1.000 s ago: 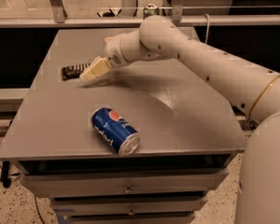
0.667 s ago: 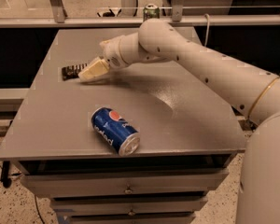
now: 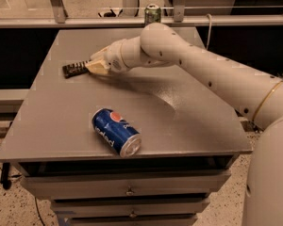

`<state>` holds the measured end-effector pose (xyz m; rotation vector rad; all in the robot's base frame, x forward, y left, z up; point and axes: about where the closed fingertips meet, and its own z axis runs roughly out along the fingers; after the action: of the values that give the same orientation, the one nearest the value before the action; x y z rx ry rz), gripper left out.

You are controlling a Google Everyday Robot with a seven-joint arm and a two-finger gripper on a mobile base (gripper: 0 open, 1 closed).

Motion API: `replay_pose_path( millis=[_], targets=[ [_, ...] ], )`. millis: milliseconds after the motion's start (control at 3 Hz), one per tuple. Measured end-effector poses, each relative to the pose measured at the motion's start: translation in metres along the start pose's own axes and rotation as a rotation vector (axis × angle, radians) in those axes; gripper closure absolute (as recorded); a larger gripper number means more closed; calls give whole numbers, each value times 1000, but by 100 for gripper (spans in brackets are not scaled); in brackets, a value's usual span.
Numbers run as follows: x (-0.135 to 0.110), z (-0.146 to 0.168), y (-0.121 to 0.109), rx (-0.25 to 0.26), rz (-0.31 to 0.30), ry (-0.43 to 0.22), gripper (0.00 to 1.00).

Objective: Move rxbar chocolate near green can

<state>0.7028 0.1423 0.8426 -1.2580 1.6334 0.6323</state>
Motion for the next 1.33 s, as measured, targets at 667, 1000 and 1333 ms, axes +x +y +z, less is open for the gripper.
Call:
replay_pose_path(
  millis=[667, 1000, 1333],
  targets=[
    [6, -11, 3, 13, 17, 4, 100],
    [-7, -29, -11, 47, -24, 6, 100],
    [-22, -64, -39, 118, -91, 34, 100]
  ],
)
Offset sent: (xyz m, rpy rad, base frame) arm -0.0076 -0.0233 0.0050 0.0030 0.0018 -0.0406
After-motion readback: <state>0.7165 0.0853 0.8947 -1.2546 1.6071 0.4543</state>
